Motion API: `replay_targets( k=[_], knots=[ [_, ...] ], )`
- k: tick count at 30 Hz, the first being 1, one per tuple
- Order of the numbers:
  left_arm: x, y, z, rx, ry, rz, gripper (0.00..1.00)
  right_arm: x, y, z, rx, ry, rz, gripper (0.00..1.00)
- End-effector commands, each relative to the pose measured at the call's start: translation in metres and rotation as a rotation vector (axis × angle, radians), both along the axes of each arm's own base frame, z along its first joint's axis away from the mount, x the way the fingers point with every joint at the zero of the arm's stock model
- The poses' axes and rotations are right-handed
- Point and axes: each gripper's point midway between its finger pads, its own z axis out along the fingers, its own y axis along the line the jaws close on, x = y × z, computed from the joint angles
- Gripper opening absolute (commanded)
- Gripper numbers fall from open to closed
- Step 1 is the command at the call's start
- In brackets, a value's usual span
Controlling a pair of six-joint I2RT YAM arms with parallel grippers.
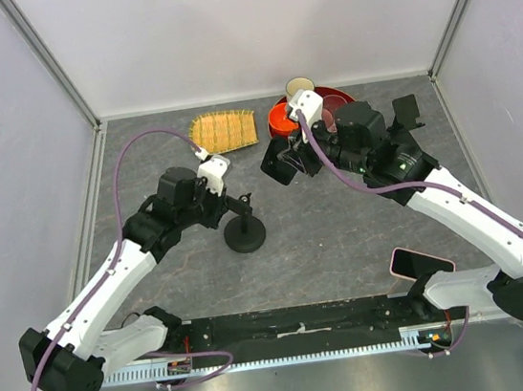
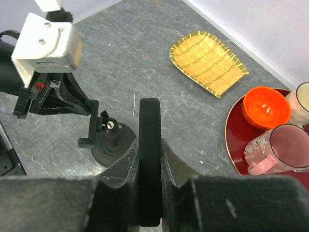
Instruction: Place the phone on the phone stand
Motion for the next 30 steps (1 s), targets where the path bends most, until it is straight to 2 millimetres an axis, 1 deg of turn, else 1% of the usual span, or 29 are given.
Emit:
replay_targets(
  k=[1, 2, 3, 4, 5, 8, 10, 13, 14, 16, 17, 19, 20, 23, 25, 26, 27, 30],
  knots=[
    [0.004, -0.018, 0.020, -0.069, -0.095, -0.117, 0.04, -0.013, 0.002, 0.047, 0.075, -0.135, 0.084, 0.00],
    [0.003, -0.018, 0.019, -0.071, -0.091, -0.117, 0.12, -0.015, 0.003, 0.047, 0.076, -0.134, 0.096, 0.00],
    [0.002, -0.018, 0.019, -0.081, -0.087, -0.111, 0.17, -0.017, 0.003, 0.048, 0.080, -0.137, 0.103, 0.00],
    [0.000, -0.017, 0.016, -0.080, -0.077, -0.107, 0.25, -0.018, 0.004, 0.048, 0.080, -0.135, 0.108, 0.00],
    [-0.001, -0.016, 0.015, -0.082, -0.074, -0.101, 0.36, -0.019, 0.004, 0.050, 0.084, -0.138, 0.115, 0.00],
    [-0.005, -0.012, 0.018, -0.096, -0.066, -0.070, 0.44, -0.023, 0.008, 0.051, 0.092, -0.132, 0.141, 0.00],
    [-0.007, -0.009, 0.023, -0.107, -0.060, -0.045, 0.45, -0.024, 0.009, 0.050, 0.091, -0.123, 0.148, 0.00],
    [-0.007, -0.002, 0.028, -0.116, -0.060, 0.012, 0.43, -0.023, 0.009, 0.051, 0.093, -0.122, 0.146, 0.00],
    [-0.008, -0.001, 0.033, -0.125, -0.072, 0.017, 0.40, -0.024, 0.010, 0.052, 0.095, -0.120, 0.150, 0.00],
    [-0.009, 0.000, 0.033, -0.129, -0.079, 0.018, 0.36, -0.026, 0.010, 0.053, 0.098, -0.124, 0.158, 0.00],
    [-0.011, -0.001, 0.035, -0.137, -0.086, 0.010, 0.36, -0.026, 0.010, 0.053, 0.099, -0.123, 0.158, 0.00],
    [-0.014, -0.003, 0.033, -0.158, -0.062, 0.016, 0.37, -0.027, 0.010, 0.055, 0.104, -0.127, 0.164, 0.00],
    [-0.015, -0.005, 0.031, -0.164, -0.052, 0.006, 0.39, -0.027, 0.011, 0.055, 0.106, -0.124, 0.166, 0.00],
    [-0.017, -0.007, 0.024, -0.163, -0.031, -0.008, 0.41, -0.031, 0.015, 0.055, 0.111, -0.120, 0.196, 0.00],
    [-0.016, -0.009, 0.020, -0.158, -0.020, -0.013, 0.40, -0.031, 0.016, 0.055, 0.112, -0.117, 0.204, 0.00],
    [-0.016, -0.010, 0.018, -0.156, -0.014, -0.018, 0.34, -0.030, 0.016, 0.054, 0.110, -0.117, 0.202, 0.00],
    [-0.016, -0.010, 0.016, -0.152, -0.008, -0.021, 0.32, -0.029, 0.016, 0.053, 0.106, -0.118, 0.197, 0.00],
    [-0.016, -0.014, 0.011, -0.150, 0.004, -0.040, 0.32, -0.022, 0.012, 0.049, 0.087, -0.119, 0.155, 0.00]
  ],
)
